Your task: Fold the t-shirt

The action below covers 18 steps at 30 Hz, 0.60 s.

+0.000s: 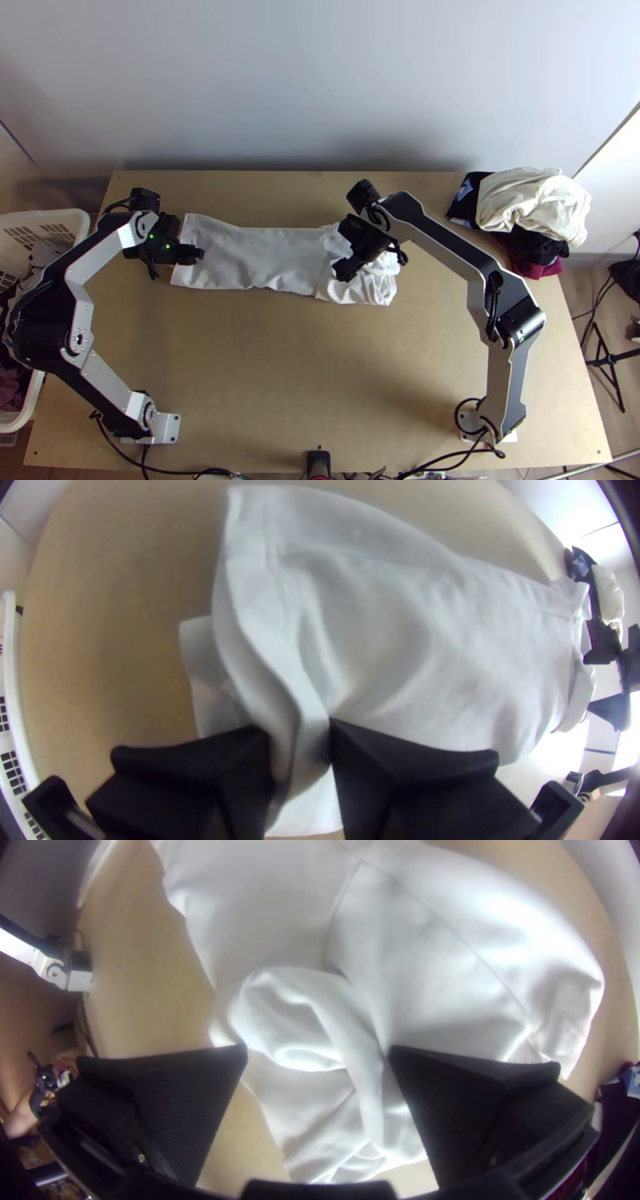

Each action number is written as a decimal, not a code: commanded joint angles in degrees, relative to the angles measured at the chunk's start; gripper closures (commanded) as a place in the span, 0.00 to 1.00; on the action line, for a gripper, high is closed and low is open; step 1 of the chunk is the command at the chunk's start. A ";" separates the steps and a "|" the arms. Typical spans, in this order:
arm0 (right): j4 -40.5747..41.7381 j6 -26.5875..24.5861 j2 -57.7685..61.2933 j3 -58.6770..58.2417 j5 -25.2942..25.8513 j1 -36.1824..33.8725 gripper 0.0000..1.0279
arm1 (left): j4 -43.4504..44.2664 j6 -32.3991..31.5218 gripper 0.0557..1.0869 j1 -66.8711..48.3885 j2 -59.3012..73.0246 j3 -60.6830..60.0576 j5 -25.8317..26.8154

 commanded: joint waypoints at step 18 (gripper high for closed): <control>1.39 -0.53 0.45 -1.42 0.43 0.04 0.03 | -6.51 -1.13 0.97 -5.50 -7.86 9.29 1.62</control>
